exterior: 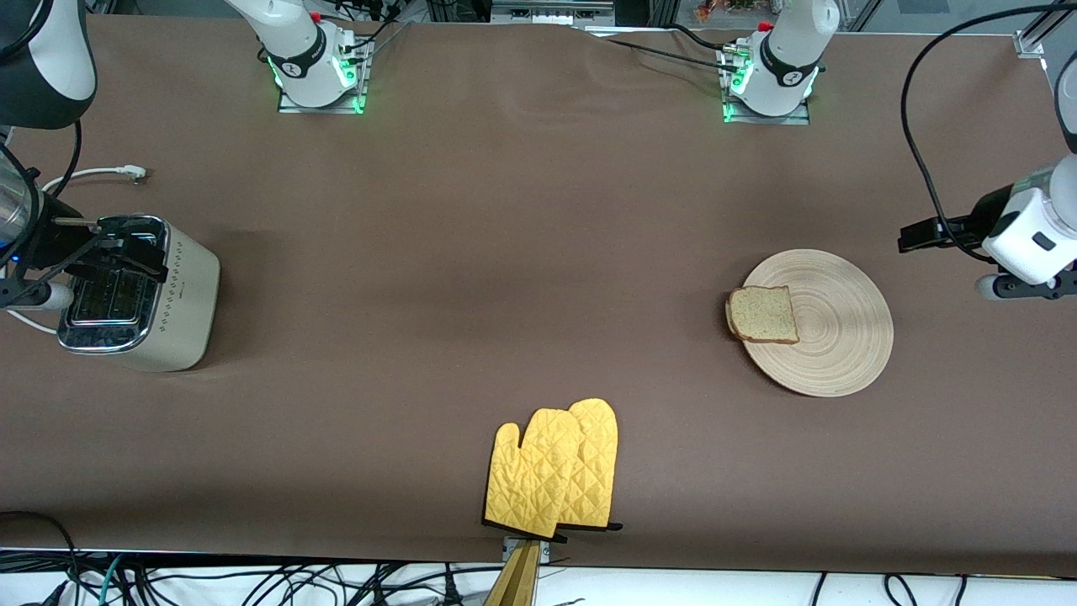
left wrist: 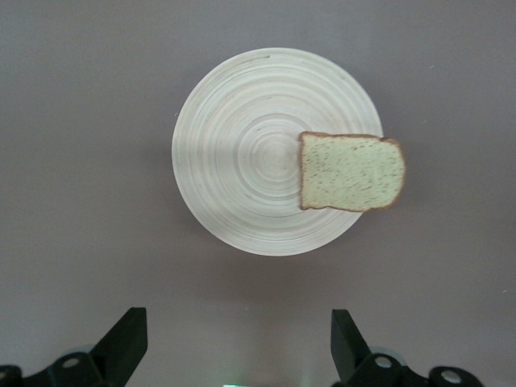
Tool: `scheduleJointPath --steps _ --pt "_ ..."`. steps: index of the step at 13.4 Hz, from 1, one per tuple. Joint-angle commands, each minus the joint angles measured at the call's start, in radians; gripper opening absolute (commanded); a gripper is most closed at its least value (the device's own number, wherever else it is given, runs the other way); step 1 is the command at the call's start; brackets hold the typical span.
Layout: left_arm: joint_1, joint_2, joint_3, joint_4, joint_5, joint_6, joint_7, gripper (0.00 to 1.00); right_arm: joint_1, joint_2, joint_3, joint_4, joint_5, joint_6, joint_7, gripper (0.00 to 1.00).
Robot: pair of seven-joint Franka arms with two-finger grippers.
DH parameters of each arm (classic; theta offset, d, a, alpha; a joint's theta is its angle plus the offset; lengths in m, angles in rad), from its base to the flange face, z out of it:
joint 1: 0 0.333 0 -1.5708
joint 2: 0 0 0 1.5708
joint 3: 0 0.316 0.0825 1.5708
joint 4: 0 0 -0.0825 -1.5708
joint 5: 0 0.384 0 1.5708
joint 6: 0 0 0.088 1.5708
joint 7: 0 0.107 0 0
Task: Move plate and put bread in toaster
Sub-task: 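Lower the left gripper to the wooden plate rim and grasp it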
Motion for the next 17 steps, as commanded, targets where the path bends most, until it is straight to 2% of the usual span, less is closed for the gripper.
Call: scheduleJointPath --steps 1,8,12,14,17 --pt "0.098 0.09 0.002 0.015 -0.071 0.058 0.162 1.0 -0.004 0.001 0.001 0.003 0.016 0.004 0.003 1.0" --pt "0.345 0.379 -0.018 0.067 -0.219 0.178 0.505 1.0 -0.004 0.001 0.001 0.003 0.018 0.026 -0.001 1.0" --pt "0.496 0.54 -0.139 0.131 -0.245 0.178 0.573 1.0 -0.004 0.002 0.001 0.003 0.018 0.026 -0.001 1.0" --pt "0.514 0.571 -0.17 0.131 -0.262 0.18 0.575 1.0 -0.003 0.002 0.001 0.003 0.018 0.026 -0.003 1.0" --pt "0.513 0.612 -0.175 0.127 -0.347 0.18 0.579 1.0 -0.003 0.002 0.001 0.003 0.018 0.026 -0.003 1.0"
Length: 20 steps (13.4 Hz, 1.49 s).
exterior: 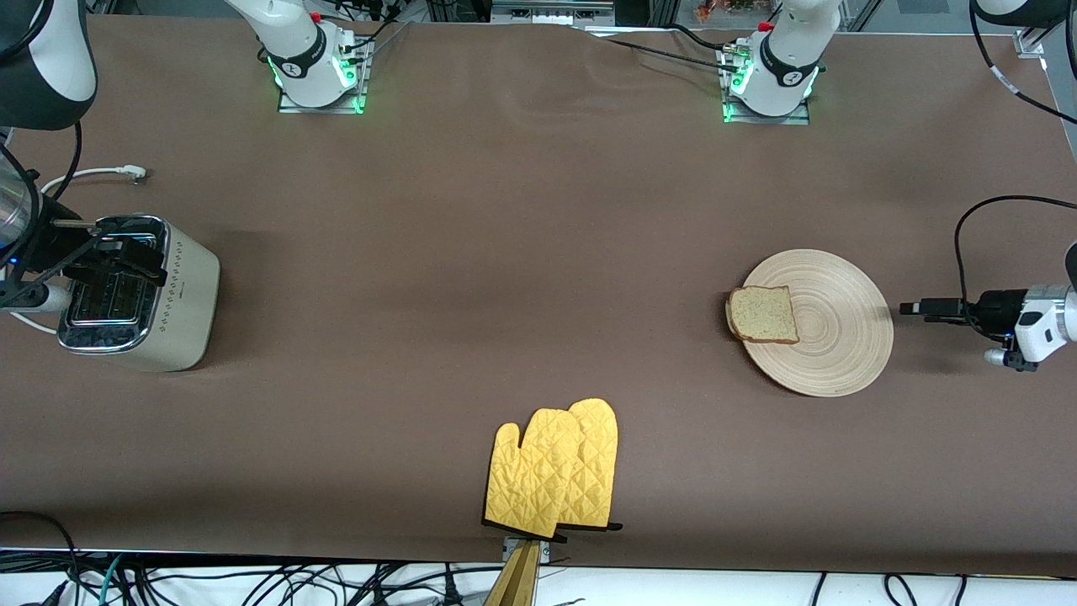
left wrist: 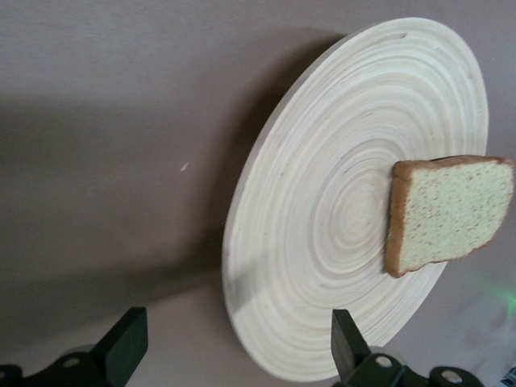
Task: Move plate and put bread in toaster
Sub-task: 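Lower the left gripper to the wooden plate rim and grasp it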
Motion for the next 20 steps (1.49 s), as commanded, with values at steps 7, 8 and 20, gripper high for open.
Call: scheduleJointPath --steps 7,8,20 --pt "0.007 0.074 -0.018 0.02 -0.093 -0.016 0.097 0.97 -0.003 0.0 0.001 0.003 0.016 0.006 -0.006 1.0" --pt "0.007 0.082 -0.018 0.02 -0.104 -0.016 0.109 0.91 -0.003 0.0 0.001 0.003 0.016 0.006 -0.006 1.0" --pt "0.007 0.113 -0.008 -0.006 -0.121 0.025 0.195 0.11 -0.004 0.0 0.001 0.003 0.016 0.006 -0.007 1.0"
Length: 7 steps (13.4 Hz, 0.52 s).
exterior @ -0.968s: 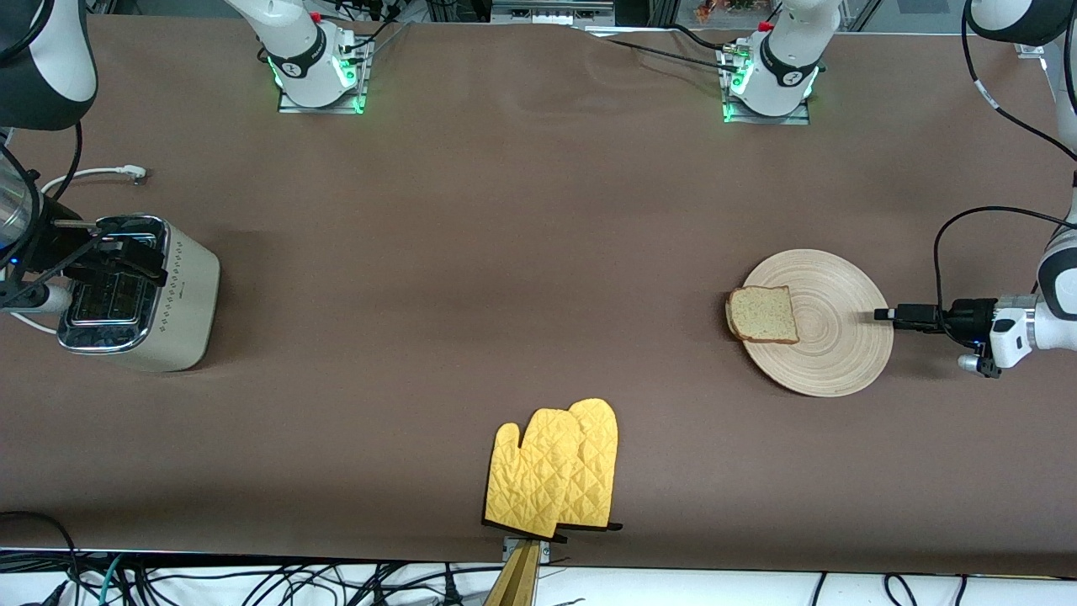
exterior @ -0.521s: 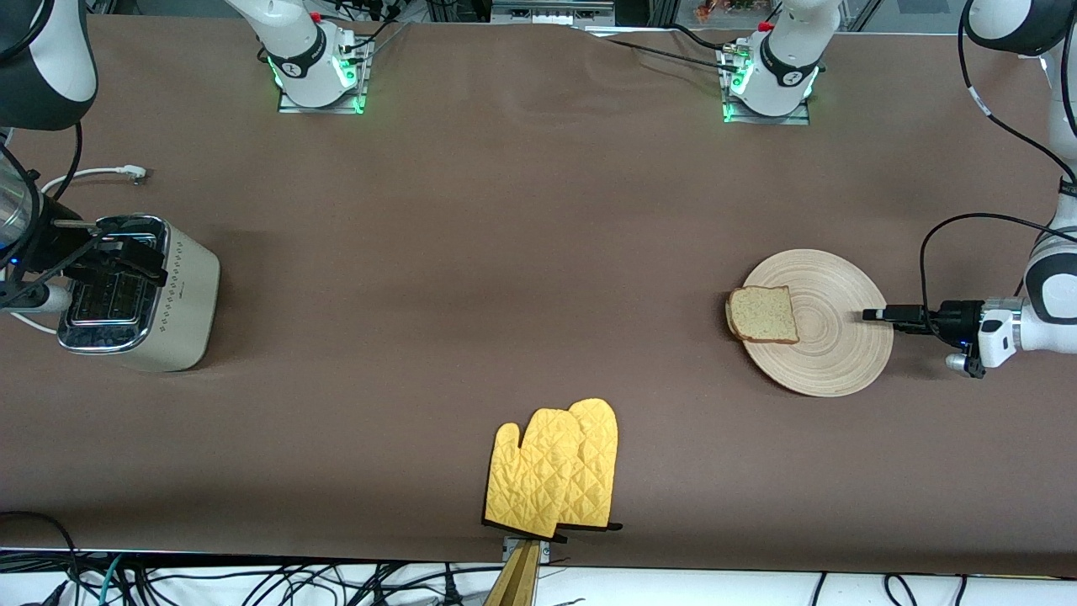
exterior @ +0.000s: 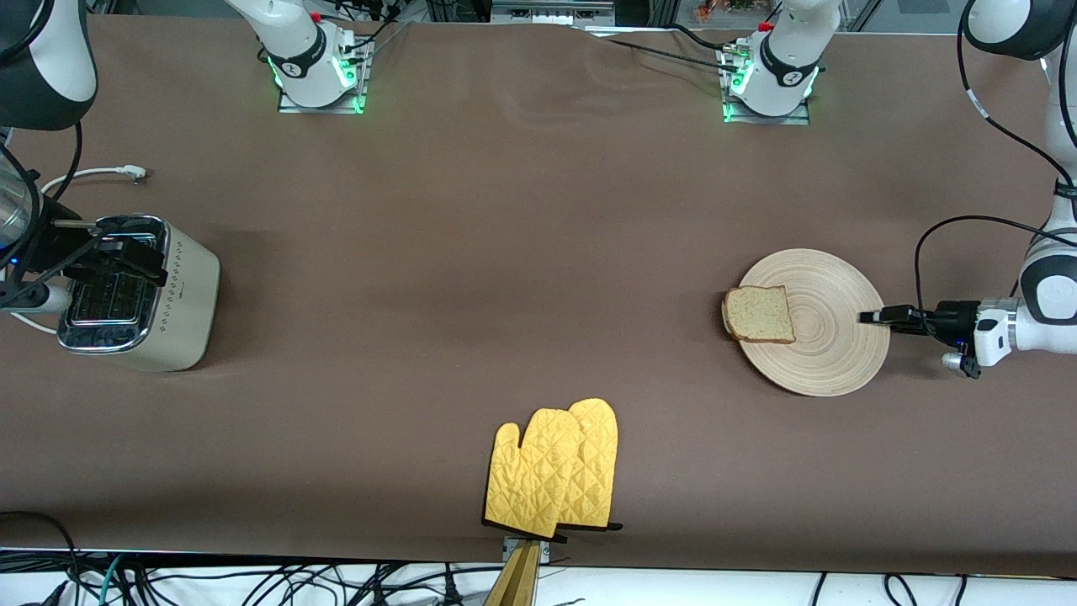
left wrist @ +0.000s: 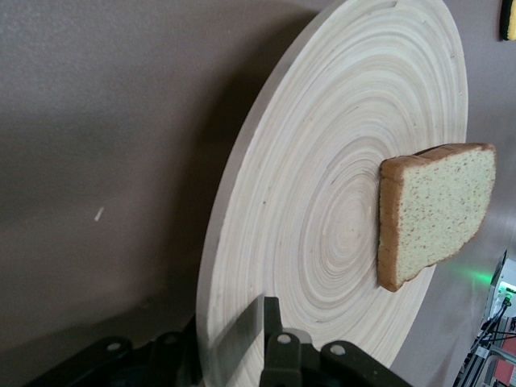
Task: Move plate and put bread in toaster
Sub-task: 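Slide the wooden plate with the left gripper toward the toaster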
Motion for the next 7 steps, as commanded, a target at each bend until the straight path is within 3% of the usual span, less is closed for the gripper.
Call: scheduleJointPath --steps 1,7 --pt "0.006 0.01 0.002 -0.005 -0.026 0.019 0.038 0.03 -0.005 0.0 0.001 0.003 0.015 0.005 -0.007 1.0" --pt "0.004 0.011 -0.007 -0.005 -0.025 0.013 0.044 0.0 -0.005 0.0 0.001 0.003 0.015 0.007 -0.007 1.0"
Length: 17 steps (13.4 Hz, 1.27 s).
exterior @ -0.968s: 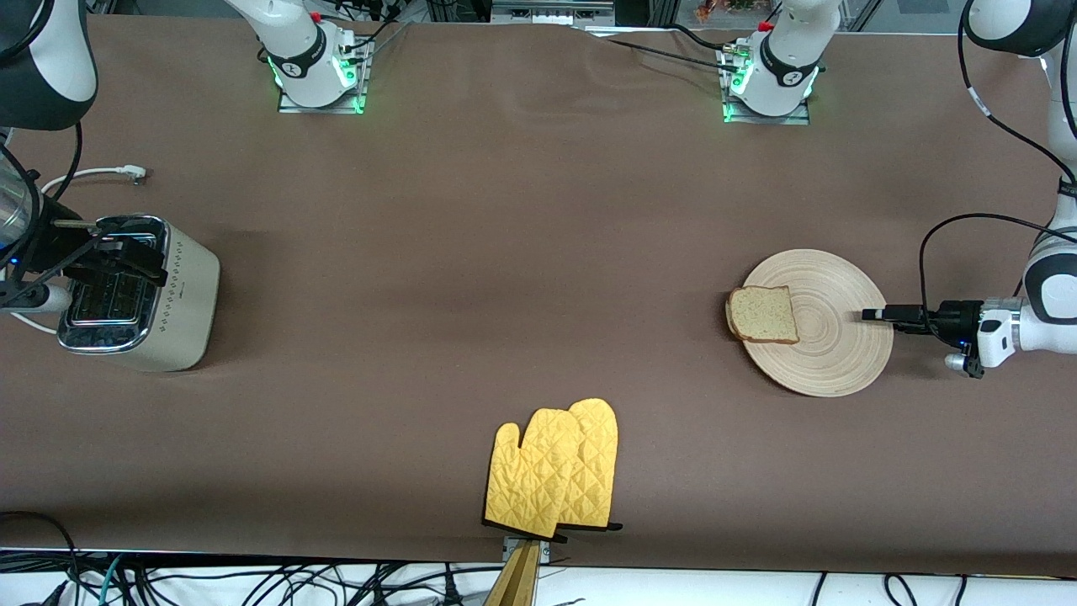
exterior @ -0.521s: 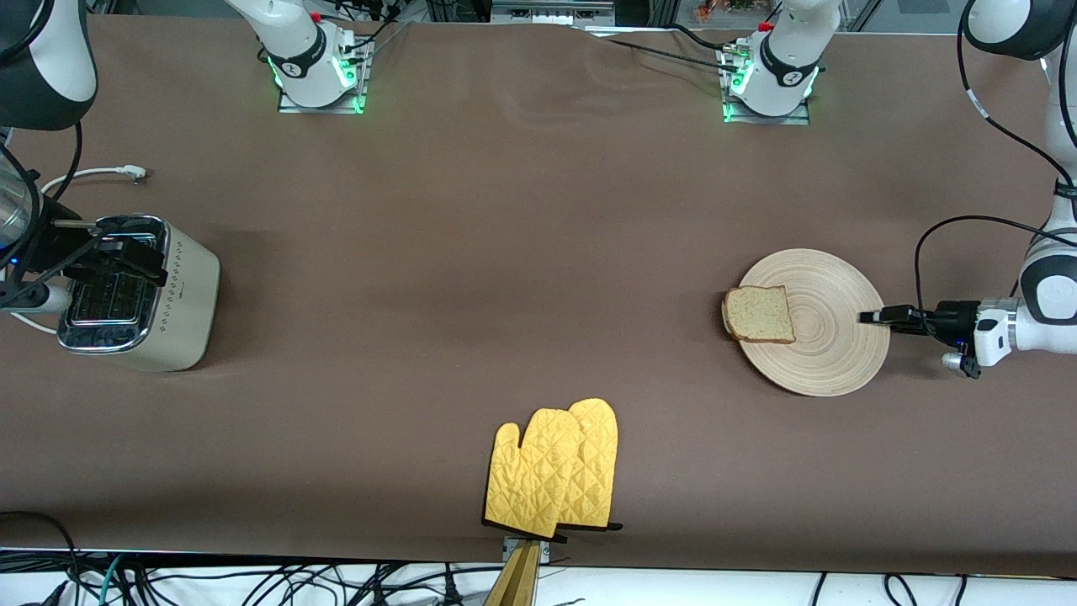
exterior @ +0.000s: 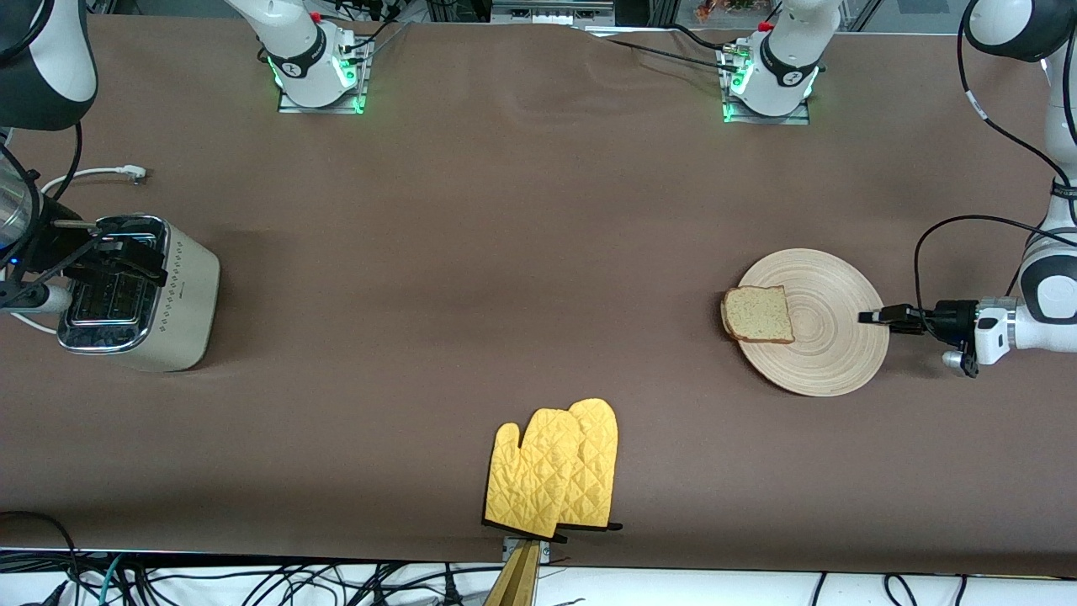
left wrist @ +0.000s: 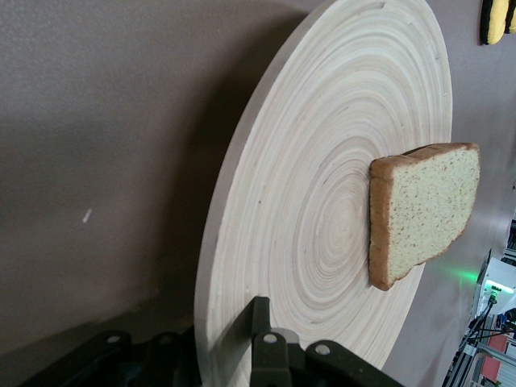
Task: Move plate and put bread in toaster
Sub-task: 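Slide the wooden plate with the left gripper toward the toaster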
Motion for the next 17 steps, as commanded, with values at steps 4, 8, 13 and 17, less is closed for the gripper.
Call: scheduleJointPath --steps 4,8,13,17 --pt "-0.007 0.002 -0.03 -0.003 -0.073 -0.014 0.059 0.0 -0.003 0.0 0.003 0.003 0.015 0.006 -0.007 1.0" --pt "-0.008 0.001 -0.041 0.003 -0.159 -0.091 0.059 0.0 -0.003 0.0 0.001 0.003 0.015 0.006 -0.007 1.0" --pt "-0.037 0.005 -0.08 -0.002 -0.238 -0.114 0.05 0.0 -0.008 0.008 0.0 0.003 0.015 0.006 -0.004 1.0" --pt "-0.187 0.011 -0.084 0.004 -0.308 -0.105 -0.008 0.0 -0.008 0.023 0.0 0.003 0.015 0.006 0.003 1.0"
